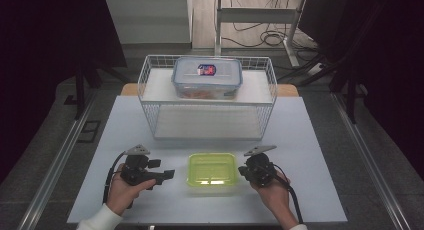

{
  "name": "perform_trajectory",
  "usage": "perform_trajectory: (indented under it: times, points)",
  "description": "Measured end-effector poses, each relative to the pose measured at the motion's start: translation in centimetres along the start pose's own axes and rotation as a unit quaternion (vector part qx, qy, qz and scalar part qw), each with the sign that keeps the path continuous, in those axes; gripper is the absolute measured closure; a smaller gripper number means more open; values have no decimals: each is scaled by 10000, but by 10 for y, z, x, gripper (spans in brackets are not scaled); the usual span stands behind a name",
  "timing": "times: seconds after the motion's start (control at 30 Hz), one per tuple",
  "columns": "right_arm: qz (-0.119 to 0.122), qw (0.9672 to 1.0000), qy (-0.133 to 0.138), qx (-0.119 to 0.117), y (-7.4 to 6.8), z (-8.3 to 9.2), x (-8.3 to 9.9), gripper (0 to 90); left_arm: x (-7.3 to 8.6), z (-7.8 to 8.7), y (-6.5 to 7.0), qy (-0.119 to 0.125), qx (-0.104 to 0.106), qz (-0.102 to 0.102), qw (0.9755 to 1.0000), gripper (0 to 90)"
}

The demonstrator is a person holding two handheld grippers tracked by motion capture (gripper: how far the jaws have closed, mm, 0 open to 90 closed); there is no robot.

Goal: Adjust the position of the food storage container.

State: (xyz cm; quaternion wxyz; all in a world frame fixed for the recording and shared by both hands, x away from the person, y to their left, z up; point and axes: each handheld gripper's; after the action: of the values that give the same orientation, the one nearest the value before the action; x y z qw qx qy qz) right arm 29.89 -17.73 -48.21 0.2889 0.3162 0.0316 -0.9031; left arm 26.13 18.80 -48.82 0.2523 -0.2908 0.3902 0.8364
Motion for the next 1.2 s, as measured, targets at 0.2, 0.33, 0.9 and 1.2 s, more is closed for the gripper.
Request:
perform_trajectory:
  times: [0.2, 0.33, 0.9, 1.2]
  points:
    - [199, 9998, 16, -46, -6, -8, 3, 890, -1, -9, 2, -47, -67, 81, 9999, 231]
    - [125, 9999, 30, -98, -4, -8, 4, 890, -2, -12, 1, -64, -118, 147, 9998, 230]
    - [-838, 9923, 767, -494, 35, 17, 13, 488, 2, -3, 6, 178, 172, 296, 9993, 231]
    - [-1338, 9801, 927, -1137, 46, 23, 22, 338, 0, -3, 4, 274, 240, 345, 9987, 227]
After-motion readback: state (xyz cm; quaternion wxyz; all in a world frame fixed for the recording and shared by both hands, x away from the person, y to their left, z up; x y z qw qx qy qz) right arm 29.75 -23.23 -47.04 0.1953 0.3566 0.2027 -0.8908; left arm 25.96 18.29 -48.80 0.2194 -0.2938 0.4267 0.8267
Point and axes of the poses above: each handheld gripper's, and its own axes: z roughly backward along the jaws, x roughly out of its underside, y roughly to its right, and after that the axes turned 14 degrees about x, right-handed
